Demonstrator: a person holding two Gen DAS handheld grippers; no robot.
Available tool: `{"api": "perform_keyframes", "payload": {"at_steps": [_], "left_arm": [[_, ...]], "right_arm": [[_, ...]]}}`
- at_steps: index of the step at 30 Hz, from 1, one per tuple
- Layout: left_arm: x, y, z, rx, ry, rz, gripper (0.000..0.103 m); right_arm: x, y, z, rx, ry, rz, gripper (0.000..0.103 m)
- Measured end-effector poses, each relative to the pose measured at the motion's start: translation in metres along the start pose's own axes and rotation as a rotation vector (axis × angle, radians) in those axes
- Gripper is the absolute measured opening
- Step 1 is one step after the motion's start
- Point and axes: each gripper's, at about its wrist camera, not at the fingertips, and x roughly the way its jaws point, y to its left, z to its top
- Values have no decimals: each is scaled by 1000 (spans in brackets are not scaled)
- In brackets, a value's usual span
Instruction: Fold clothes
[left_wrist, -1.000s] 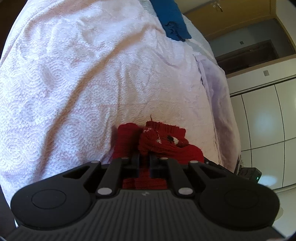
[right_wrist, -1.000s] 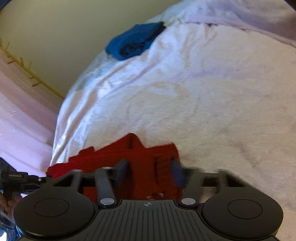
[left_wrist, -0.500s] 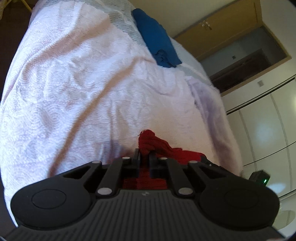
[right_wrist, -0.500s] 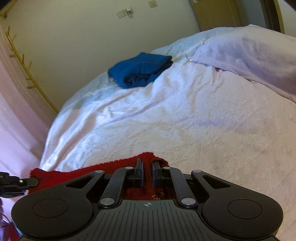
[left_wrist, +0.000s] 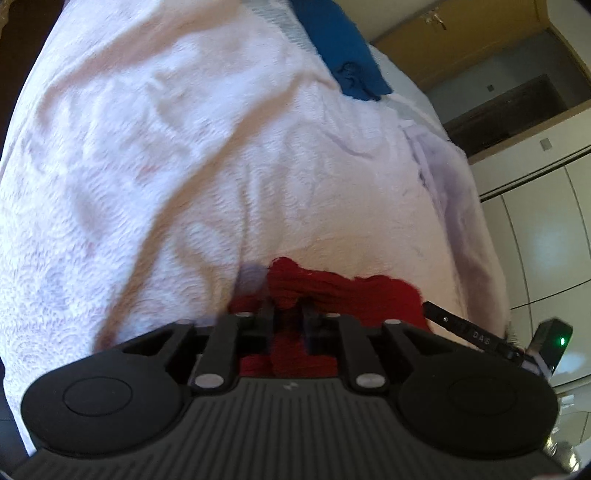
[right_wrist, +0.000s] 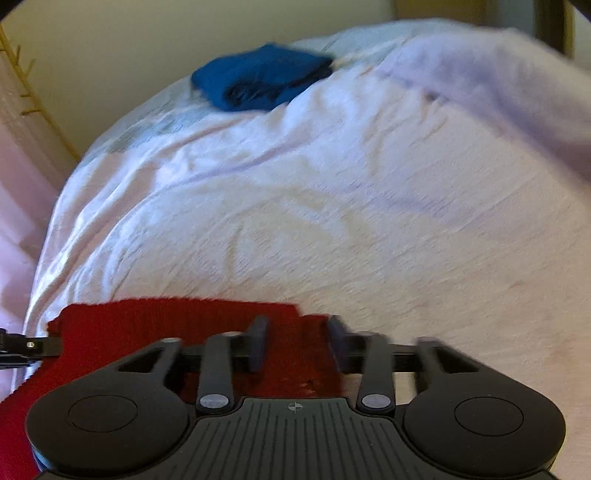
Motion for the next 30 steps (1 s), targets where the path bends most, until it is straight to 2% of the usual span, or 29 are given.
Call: {"api": "perform_keyframes", "payload": {"at_steps": [3,4,5,9,12,15,18,21,23,24,25,30], "left_arm": [[-19,-5,-3,-9,3,-17,25],[-28,-3,-8,-13,3,-27,30],[-37,-2,-13,-16,2,-36,31],[-73,6,-46,-22,37,-85,32],[-88,12,-77,-35,74,-145,39],[-89,13,-101,-33,79,-179,41],[-80,8,-112,7,39,-200,41],[-73,2,-119,72,-7,-181,38],[-70,-2,-123,119,-28,-175,27],[-69,-4,-125,138,-34,-168,23],[-68,-4,-125,142,-25,-151,18],[-63,-5,-127,162,19,-66,15]], "right_arm": [[-39,-13,-5,94,-58,-23,45],[-54,-19,-9,135,-76,-16,45],[-68,-25,-15,176,-91,0,45],[-121,-40,-58,304,-111,47,45],[-143,-44,-97,401,-92,101,45],[-145,-45,-130,504,-88,178,45],[-141,-44,-144,551,-126,238,45],[-129,-49,-148,572,-168,285,45],[-118,-53,-149,590,-180,326,45],[-112,-54,-148,597,-177,350,20],[-109,-54,-145,588,-165,367,12],[-121,-43,-125,422,-135,237,8]]}}
